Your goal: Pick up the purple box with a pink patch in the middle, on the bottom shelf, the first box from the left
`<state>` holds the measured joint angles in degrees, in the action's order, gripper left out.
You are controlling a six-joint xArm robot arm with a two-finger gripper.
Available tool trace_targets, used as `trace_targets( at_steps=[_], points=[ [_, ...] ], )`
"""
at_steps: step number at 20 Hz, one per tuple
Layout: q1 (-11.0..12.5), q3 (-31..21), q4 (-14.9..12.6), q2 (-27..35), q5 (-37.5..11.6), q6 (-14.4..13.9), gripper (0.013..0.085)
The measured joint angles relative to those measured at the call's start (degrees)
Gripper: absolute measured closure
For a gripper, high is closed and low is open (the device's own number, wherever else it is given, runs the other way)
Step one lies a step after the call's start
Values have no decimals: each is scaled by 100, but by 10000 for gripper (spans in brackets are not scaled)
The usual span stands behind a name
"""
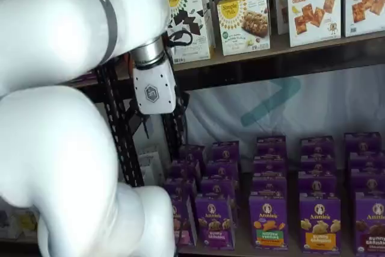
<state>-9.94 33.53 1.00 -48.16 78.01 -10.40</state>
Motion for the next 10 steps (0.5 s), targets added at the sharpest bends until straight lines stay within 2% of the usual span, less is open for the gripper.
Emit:
trace_targets(
  at_steps=[6, 10],
  points=[
    [-61, -352, 164, 286, -629, -4, 130],
    [-129, -539, 169, 464, -1024, -54, 130]
  ],
)
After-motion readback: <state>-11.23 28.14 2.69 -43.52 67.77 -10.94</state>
